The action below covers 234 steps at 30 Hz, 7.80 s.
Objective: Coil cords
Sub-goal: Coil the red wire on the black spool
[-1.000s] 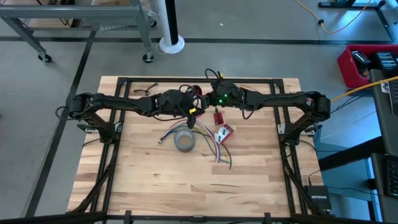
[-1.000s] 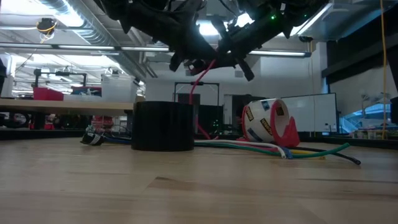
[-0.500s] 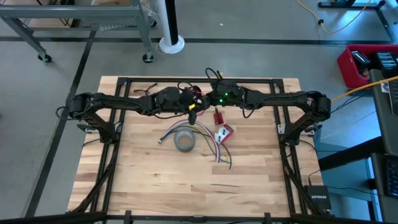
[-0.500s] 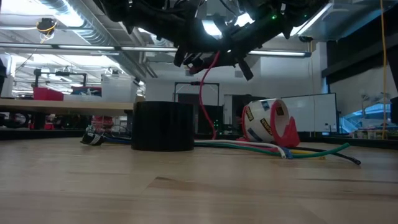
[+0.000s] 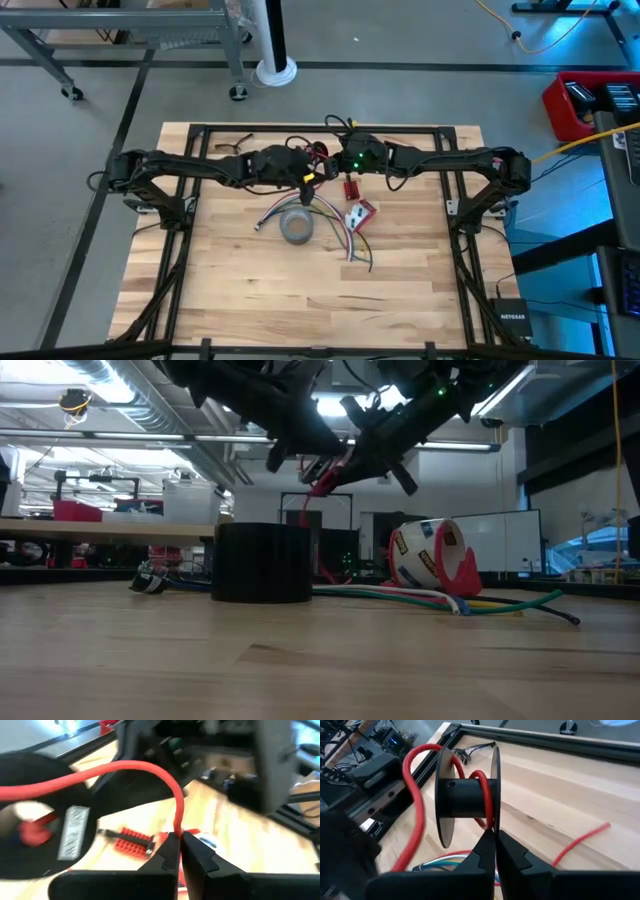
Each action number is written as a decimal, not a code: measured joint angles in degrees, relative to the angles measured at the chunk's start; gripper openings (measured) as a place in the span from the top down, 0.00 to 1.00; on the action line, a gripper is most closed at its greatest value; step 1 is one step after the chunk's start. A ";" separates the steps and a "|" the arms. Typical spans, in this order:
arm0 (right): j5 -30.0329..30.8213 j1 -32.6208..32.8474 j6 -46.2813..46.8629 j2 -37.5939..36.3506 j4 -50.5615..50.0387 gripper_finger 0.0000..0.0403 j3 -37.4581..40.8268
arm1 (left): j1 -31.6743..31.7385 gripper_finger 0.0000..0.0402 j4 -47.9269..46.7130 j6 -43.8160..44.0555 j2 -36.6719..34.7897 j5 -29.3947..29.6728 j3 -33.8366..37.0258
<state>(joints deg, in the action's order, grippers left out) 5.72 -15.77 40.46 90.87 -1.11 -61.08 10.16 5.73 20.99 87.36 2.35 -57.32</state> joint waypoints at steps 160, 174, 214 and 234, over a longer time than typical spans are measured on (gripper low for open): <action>3.66 0.74 -3.41 -12.56 -13.51 0.99 6.14 | 8.70 1.00 4.42 9.07 -2.13 -5.49 0.04; -3.81 0.80 8.97 -23.26 18.26 0.99 31.16 | 6.29 1.00 11.51 12.09 3.06 -5.67 0.04; 3.57 4.13 7.74 -0.90 30.98 0.99 23.72 | 6.66 1.00 14.13 22.24 3.99 -7.69 0.07; 5.40 4.13 8.99 -0.92 34.02 0.99 23.26 | 3.33 1.00 14.84 26.80 6.35 -6.38 0.02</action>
<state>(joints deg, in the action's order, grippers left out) 11.12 -11.64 49.45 89.95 32.90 -37.82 13.50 20.57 47.80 93.72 -4.03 -57.30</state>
